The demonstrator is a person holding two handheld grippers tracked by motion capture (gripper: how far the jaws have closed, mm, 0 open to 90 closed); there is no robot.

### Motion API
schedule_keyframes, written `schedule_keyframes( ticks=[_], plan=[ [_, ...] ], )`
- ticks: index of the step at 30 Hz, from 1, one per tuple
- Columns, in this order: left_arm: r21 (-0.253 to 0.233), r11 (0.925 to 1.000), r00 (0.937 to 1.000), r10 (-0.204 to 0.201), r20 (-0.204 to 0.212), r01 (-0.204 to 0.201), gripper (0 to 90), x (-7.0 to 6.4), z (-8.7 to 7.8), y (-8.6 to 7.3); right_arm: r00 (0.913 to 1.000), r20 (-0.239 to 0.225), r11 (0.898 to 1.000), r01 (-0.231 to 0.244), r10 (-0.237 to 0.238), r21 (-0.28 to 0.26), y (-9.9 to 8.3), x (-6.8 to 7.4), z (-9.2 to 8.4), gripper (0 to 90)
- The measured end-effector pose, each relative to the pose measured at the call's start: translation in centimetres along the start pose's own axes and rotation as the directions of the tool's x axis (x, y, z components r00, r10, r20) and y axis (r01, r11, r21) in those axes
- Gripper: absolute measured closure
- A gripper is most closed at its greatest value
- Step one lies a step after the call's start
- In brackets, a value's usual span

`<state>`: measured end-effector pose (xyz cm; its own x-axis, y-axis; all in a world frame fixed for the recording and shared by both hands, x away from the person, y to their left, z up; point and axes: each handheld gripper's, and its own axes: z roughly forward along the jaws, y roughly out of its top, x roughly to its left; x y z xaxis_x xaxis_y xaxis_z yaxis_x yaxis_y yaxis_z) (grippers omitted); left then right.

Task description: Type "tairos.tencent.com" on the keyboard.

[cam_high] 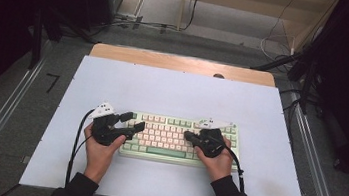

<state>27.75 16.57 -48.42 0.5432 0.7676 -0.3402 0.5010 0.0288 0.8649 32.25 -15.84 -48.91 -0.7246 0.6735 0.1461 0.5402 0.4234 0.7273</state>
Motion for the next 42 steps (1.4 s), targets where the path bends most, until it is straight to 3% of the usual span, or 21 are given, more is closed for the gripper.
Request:
schedule_keyframes(
  ticks=[10, 16, 22, 42],
  plan=[
    [-0.009, 1.0000, 1.0000, -0.001, 0.006, 0.002, 32.8, 0.0, -0.1, 0.1, 0.9990, -0.039, 0.994, -0.027, 0.023, -0.106, 0.6, -0.1, -2.3, 85.5],
    [-0.007, 1.0000, 1.0000, -0.005, 0.005, 0.005, 32.8, 0.0, 0.0, 0.1, 0.9972, -0.053, 0.987, -0.059, 0.052, -0.149, 0.7, -0.6, -2.8, 55.3],
    [-0.005, 1.0000, 0.9999, -0.007, 0.008, 0.007, 33.0, 0.0, 0.0, 0.0, 0.9949, -0.059, 0.982, -0.091, 0.082, -0.163, 0.7, -1.0, -3.1, 39.9],
    [-0.003, 1.0000, 0.9998, -0.005, 0.018, 0.005, 35.0, 0.0, 0.0, 0.1, 0.9937, -0.062, 0.979, -0.103, 0.093, -0.174, 0.6, -1.3, -3.5, 36.3]
  ],
)
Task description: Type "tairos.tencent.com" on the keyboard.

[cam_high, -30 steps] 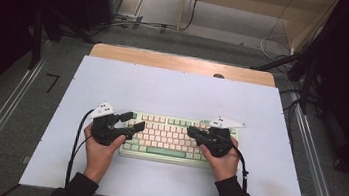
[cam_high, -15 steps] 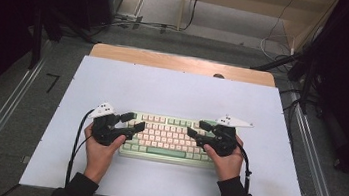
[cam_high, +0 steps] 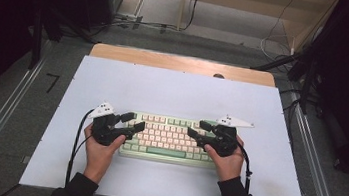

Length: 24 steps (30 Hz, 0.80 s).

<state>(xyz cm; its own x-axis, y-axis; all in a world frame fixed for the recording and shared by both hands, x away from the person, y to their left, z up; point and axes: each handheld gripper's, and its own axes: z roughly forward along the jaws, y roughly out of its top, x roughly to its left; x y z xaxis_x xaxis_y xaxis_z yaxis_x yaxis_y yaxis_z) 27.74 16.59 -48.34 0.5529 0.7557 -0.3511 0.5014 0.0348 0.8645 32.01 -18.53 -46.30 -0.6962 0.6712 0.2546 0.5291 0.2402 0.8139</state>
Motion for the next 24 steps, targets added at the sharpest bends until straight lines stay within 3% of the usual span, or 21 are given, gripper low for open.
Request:
schedule_keyframes(
  ticks=[11, 13, 16, 18, 24],
  plan=[
    [0.005, 1.0000, 0.9998, 0.006, 0.016, -0.006, 39.3, -0.1, 0.0, 0.0, 1.0000, -0.001, 1.000, -0.001, 0.001, 0.002, 0.0, 0.0, 0.0, 36.2],
    [0.005, 0.9999, 0.9995, 0.010, 0.031, -0.010, 47.3, -0.2, 0.0, 0.0, 1.0000, -0.001, 1.000, -0.003, 0.003, 0.004, 0.0, 0.0, 0.0, 36.2],
    [0.021, 0.9989, 0.9951, 0.041, 0.090, -0.043, 76.5, -0.5, 0.1, 0.0, 1.0000, -0.002, 1.000, 0.000, 0.000, 0.005, 0.0, 0.0, 0.0, 36.2],
    [0.036, 0.9972, 0.9924, 0.061, 0.107, -0.065, 88.3, -0.8, 0.3, 0.0, 1.0000, -0.003, 1.000, 0.000, 0.000, 0.006, 0.0, 0.0, 0.0, 36.2],
    [0.096, 0.9888, 0.9885, 0.103, 0.111, -0.114, 90.0, -1.4, 1.1, -0.2, 1.0000, -0.001, 1.000, -0.002, 0.002, 0.009, -0.1, 0.0, 0.0, 36.2]
  ],
)
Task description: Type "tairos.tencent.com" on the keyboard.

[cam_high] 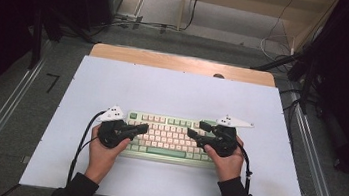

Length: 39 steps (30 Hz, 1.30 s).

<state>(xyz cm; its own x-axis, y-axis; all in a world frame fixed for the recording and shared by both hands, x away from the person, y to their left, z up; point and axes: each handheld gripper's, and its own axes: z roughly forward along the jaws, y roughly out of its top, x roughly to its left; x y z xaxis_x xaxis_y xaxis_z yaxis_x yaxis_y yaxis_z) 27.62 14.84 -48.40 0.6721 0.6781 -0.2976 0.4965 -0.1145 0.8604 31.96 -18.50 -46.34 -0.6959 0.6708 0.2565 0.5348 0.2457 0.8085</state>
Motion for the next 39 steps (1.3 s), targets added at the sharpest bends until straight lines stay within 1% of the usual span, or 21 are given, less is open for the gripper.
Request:
schedule_keyframes(
  ticks=[3, 7, 11, 18, 22, 23, 27, 28, 31, 34, 36, 39],
  plan=[
    [0.034, 0.9993, 0.9997, 0.017, -0.019, -0.017, 90.0, -0.1, 0.3, -0.1, 1.0000, -0.002, 1.000, -0.001, 0.001, 0.001, 0.0, 0.0, 0.0, 36.3],
    [0.084, 0.9963, 0.9991, 0.022, -0.036, -0.019, 90.0, 0.0, 0.8, -0.2, 1.0000, -0.002, 1.000, -0.001, 0.001, 0.004, 0.0, 0.0, 0.1, 36.2],
    [0.118, 0.9926, 0.9983, 0.033, -0.047, -0.027, 90.0, 0.0, 1.2, -0.3, 1.0000, -0.003, 1.000, -0.001, 0.001, 0.006, -0.1, 0.0, 0.1, 36.2],
    [0.141, 0.9893, 0.9974, 0.048, -0.054, -0.040, 90.0, -0.2, 1.5, -0.4, 1.0000, -0.003, 1.000, -0.002, 0.002, 0.005, -0.1, 0.0, 0.1, 36.2],
    [0.148, 0.9882, 0.9971, 0.048, -0.060, -0.038, 90.0, -0.2, 1.6, -0.4, 1.0000, -0.003, 1.000, -0.002, 0.002, 0.005, -0.1, 0.0, 0.1, 36.3],
    [0.155, 0.9873, 0.9969, 0.048, -0.063, -0.037, 90.0, -0.2, 1.6, -0.4, 1.0000, -0.002, 1.000, -0.002, 0.002, 0.006, -0.1, 0.0, 0.1, 36.2],
    [0.202, 0.9781, 0.9942, 0.068, -0.083, -0.050, 90.0, -0.3, 2.0, -0.5, 1.0000, -0.002, 1.000, 0.001, -0.001, 0.009, -0.1, 0.0, 0.2, 36.2],
    [0.194, 0.9795, 0.9941, 0.071, -0.083, -0.054, 90.0, -0.4, 2.1, -0.5, 1.0000, -0.003, 1.000, 0.001, -0.001, 0.010, -0.1, 0.0, 0.2, 36.2],
    [0.140, 0.9881, 0.9964, 0.071, -0.048, -0.063, 90.0, -0.6, 1.6, -0.2, 1.0000, -0.003, 1.000, 0.002, -0.002, 0.008, -0.1, 0.0, 0.2, 36.2],
    [0.066, 0.9967, 0.9987, 0.049, -0.013, -0.048, 90.0, -0.6, 0.7, 0.2, 1.0000, -0.003, 1.000, -0.001, 0.001, 0.007, -0.1, -0.1, 0.0, 36.2],
    [0.019, 0.9990, 0.9992, 0.040, -0.001, -0.040, 89.8, -0.6, 0.2, 0.4, 1.0000, -0.001, 1.000, 0.001, -0.001, 0.004, -0.1, -0.1, 0.0, 36.3],
    [-0.045, 0.9989, 0.9998, 0.016, 0.010, -0.016, 83.7, -0.3, -0.5, 0.5, 1.0000, -0.001, 1.000, 0.000, 0.000, 0.004, -0.1, -0.2, 0.0, 36.2]
  ],
)
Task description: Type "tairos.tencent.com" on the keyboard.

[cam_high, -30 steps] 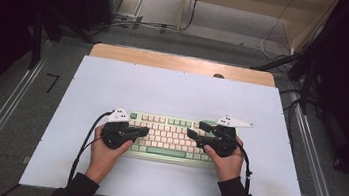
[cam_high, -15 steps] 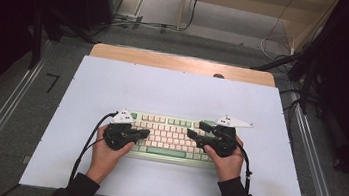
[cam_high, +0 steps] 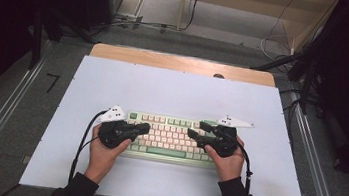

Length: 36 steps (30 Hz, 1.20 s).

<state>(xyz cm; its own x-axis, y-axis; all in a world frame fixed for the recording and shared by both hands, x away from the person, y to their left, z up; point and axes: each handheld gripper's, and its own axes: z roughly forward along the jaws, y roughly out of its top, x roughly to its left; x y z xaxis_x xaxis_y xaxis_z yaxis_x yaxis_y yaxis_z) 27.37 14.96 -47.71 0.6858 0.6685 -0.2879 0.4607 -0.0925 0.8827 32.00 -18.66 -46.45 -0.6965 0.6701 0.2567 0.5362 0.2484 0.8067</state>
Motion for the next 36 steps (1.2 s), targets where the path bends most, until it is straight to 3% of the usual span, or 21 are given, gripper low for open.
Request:
schedule_keyframes(
  ticks=[5, 18, 36],
  plan=[
    [-0.054, 0.9974, 0.9988, -0.048, -0.013, 0.047, 64.4, 0.7, -0.6, 0.0, 1.0000, 0.001, 1.000, -0.001, 0.001, 0.002, 0.0, 0.0, 0.0, 36.2],
    [-0.065, 0.9939, 0.9927, -0.095, -0.075, 0.090, 45.0, 1.5, -0.8, -0.3, 1.0000, 0.000, 1.000, -0.005, 0.005, -0.002, 0.0, 0.0, -0.2, 36.2],
    [-0.071, 0.9920, 0.9890, -0.110, -0.098, 0.104, 42.1, 1.8, -1.0, -0.4, 1.0000, -0.003, 1.000, 0.001, -0.001, 0.000, -0.1, 0.1, -0.4, 36.2]
  ],
)
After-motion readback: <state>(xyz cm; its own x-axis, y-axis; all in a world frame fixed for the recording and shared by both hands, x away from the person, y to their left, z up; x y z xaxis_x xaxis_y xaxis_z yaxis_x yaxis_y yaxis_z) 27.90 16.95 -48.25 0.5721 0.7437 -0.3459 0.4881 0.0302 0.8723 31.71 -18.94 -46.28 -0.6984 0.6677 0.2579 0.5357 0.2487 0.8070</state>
